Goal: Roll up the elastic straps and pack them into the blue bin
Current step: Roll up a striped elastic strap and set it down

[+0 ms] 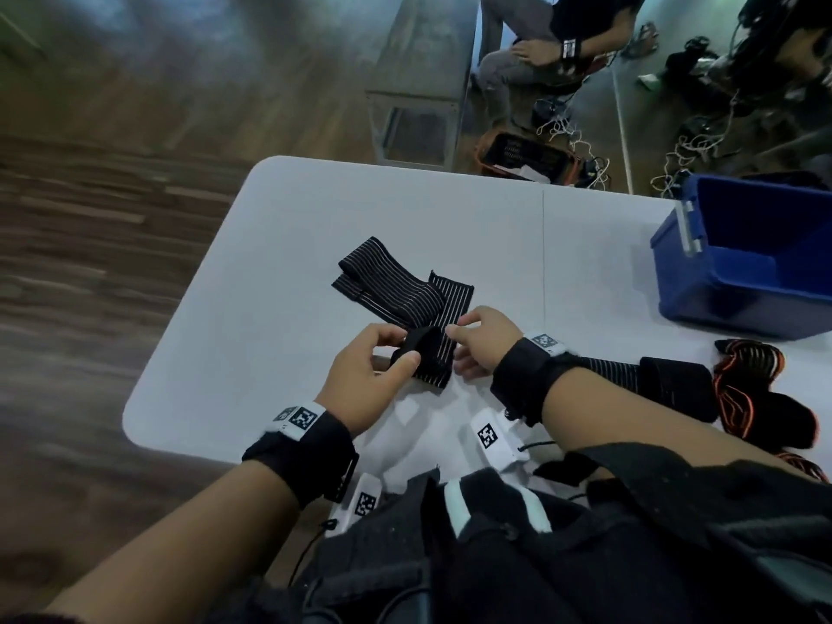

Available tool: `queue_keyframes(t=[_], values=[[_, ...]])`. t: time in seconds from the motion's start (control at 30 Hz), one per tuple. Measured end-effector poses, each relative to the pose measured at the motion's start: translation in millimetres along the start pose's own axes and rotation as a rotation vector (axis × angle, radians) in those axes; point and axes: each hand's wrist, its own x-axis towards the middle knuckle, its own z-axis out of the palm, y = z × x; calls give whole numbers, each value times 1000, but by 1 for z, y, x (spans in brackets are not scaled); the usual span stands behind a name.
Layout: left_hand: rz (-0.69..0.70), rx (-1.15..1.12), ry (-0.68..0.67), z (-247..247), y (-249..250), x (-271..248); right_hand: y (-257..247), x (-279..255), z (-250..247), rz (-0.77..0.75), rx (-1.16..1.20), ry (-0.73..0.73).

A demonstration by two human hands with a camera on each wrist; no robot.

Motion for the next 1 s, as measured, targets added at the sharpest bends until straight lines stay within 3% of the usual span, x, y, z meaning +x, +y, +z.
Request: queue_keyframes(t=[0.2,0.27,0.47,0.53,0.63,0.73,0.87,1.0], values=[[-74,-140,-125,-14,-7,0,-8,15,11,-102,-255,123],[-87,-164,-182,-18,-9,1,-13,17,11,-96,-241,155],[-84,26,-334,-36,-15,14,-22,21,6,-78,-190,229],[-28,176,-268,-43,-16,29,-22,19,1,-75,-167,218],[70,394,-49,-53,-16,66,-18,10,-6,-98,-150,203],[21,437,157,-65,-29,111,-10,1,-12,-115,-142,193],[-169,483,149,-68,-30,151,3,-10,-19,-168,-75,244],[-131,610,77,-67,-29,173,14,-19,-23,-218,-11,326]])
